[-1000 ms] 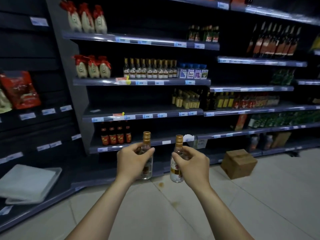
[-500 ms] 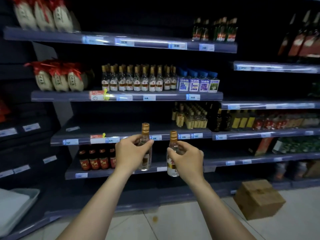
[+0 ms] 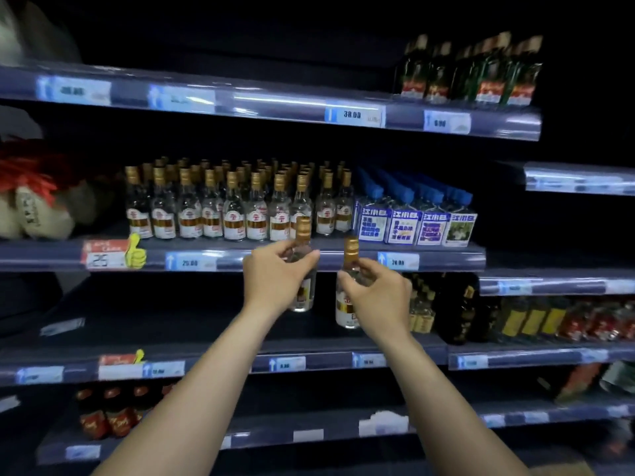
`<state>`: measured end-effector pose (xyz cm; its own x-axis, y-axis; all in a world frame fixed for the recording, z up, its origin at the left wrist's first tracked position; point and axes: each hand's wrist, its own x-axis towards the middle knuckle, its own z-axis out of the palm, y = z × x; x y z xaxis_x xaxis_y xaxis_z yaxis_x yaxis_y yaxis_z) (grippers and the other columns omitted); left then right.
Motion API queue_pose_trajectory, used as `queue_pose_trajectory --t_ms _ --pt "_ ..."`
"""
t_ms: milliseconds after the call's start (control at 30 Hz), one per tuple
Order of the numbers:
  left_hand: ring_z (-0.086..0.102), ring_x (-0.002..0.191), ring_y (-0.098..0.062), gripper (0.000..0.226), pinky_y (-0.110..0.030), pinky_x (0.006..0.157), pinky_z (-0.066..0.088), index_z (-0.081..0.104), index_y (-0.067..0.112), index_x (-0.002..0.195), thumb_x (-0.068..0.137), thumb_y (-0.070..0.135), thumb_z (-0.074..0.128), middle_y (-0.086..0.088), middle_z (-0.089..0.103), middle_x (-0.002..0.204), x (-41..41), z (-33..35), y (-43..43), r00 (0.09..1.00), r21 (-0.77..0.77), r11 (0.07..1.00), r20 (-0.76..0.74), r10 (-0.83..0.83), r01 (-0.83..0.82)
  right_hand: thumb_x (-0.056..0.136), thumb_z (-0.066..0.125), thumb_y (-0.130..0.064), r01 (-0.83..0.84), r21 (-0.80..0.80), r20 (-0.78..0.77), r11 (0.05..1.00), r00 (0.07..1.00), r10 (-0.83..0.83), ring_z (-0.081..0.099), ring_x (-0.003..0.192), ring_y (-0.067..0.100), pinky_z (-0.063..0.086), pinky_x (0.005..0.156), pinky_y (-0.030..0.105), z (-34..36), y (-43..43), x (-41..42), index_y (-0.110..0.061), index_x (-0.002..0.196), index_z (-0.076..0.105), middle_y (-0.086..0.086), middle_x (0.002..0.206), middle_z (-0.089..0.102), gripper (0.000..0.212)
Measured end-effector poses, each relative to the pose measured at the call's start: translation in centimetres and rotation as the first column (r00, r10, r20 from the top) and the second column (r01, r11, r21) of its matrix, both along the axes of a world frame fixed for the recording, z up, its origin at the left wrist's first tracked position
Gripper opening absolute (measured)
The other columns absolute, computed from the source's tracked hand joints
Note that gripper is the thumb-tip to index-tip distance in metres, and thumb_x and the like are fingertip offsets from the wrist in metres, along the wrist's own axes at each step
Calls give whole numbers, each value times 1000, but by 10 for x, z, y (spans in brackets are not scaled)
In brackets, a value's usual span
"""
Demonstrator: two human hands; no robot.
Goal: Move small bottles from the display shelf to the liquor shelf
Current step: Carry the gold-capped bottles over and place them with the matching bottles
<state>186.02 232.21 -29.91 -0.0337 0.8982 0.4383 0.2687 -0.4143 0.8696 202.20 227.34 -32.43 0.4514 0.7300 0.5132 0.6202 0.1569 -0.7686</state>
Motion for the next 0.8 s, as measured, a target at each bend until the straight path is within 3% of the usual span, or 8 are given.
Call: queue_pose_trajectory --t_ms 133,233,267,400,467,600,733,800 --pt "68 71 5 12 -14 62 50 75 31 78 80 38 85 19 73 72 40 20 49 999 42 999 -17 28 -27 83 79 -43 -15 54 -2 998 1000 15 72 82 5 60 82 32 15 61 31 -20 109 79 -11 82 76 35" --pt "64 71 10 22 -9 62 46 80 24 92 80 43 83 22 70 73 64 29 73 996 68 995 -44 78 -75 84 75 -50 -17 66 42 998 999 14 70 87 8 48 84 9 25 97 50 -23 117 76 -11 88 76 43" --pt "64 70 10 24 -11 64 47 80 24 95 81 43 83 24 69 73 71 33 79 996 66 995 -40 79 -76 85 74 -49 -26 76 50 997 998 23 70 88 9 47 84 8 30 105 55 -24 116 77 -11 89 76 40" --pt "69 75 3 18 -30 72 61 80 27 90 82 43 81 17 75 76 95 42 104 992 76 990 -28 120 -117 87 78 -35 -87 135 22 987 996 84 71 78 9 56 76 32 49 132 69 -25 96 79 -8 79 76 14" --pt "71 76 -5 23 -36 74 61 80 24 89 81 46 80 12 75 75 104 44 117 984 78 982 -21 176 -174 87 78 -35 -108 141 8 984 994 108 70 76 8 56 73 32 55 144 74 -24 94 78 -8 77 75 13" --pt "69 69 -10 32 -38 68 59 79 20 83 80 52 78 6 73 66 117 41 134 961 54 960 -21 276 -274 86 76 -44 -118 117 9 986 993 118 70 80 2 55 72 20 53 171 84 -20 107 77 -10 83 75 32" --pt "67 63 -8 42 -37 65 59 78 21 87 77 61 70 5 71 62 123 23 142 937 23 940 -73 342 -342 86 78 -41 -149 103 -19 983 988 151 71 79 3 60 77 35 38 180 85 -23 101 78 -12 81 76 23" --pt "67 65 -9 47 -33 69 59 79 20 94 78 63 69 6 72 65 124 20 145 928 27 932 -86 362 -361 86 74 -50 -148 84 -31 985 988 151 71 86 7 59 83 39 32 183 84 -25 105 76 -13 84 76 31"
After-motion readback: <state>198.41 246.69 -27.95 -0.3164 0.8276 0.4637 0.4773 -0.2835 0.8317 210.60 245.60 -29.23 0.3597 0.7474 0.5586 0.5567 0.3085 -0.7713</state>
